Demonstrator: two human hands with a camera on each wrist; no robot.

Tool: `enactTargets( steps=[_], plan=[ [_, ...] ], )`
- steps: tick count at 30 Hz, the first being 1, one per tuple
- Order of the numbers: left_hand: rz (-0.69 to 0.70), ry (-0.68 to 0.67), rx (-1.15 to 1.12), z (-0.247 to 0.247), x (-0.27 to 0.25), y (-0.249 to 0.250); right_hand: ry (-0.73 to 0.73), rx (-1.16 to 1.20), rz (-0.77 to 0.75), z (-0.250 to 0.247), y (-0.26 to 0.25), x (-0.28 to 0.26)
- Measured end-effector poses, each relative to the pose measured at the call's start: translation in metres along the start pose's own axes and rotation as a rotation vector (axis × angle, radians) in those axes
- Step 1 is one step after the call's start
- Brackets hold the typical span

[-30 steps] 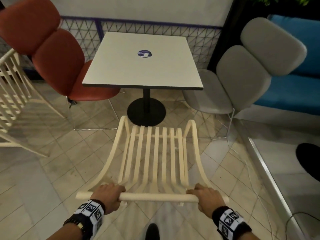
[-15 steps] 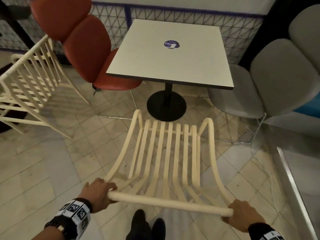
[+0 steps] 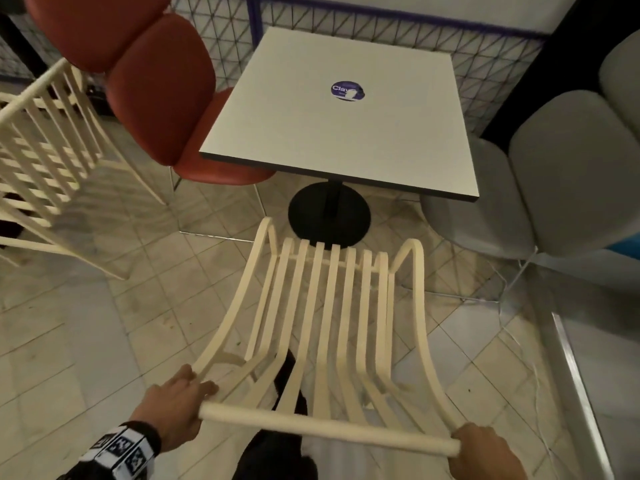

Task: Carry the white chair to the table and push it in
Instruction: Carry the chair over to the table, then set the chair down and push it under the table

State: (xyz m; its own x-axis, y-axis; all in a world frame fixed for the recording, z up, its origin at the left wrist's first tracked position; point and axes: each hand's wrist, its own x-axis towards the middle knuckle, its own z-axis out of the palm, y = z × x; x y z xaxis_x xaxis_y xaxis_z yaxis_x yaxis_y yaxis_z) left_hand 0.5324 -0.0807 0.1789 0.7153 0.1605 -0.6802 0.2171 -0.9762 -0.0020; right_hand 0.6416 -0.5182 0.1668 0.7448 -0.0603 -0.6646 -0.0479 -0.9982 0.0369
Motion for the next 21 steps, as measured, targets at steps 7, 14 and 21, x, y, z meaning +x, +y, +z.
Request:
enactTargets(
  steps=[7,14,21],
  plan=[
    [0.011,0.048,0.072,-0.085,0.089,-0.022,0.025,-0.017,-0.026,-0.069,-0.041,0.075],
    [0.002,0.078,0.074,-0.157,0.157,-0.035,0.067,-0.010,-0.028,-0.140,-0.085,0.137],
    [0.006,0.115,0.043,-0.186,0.204,-0.046,0.063,-0.002,0.002,-0.168,-0.113,0.174]
  ],
)
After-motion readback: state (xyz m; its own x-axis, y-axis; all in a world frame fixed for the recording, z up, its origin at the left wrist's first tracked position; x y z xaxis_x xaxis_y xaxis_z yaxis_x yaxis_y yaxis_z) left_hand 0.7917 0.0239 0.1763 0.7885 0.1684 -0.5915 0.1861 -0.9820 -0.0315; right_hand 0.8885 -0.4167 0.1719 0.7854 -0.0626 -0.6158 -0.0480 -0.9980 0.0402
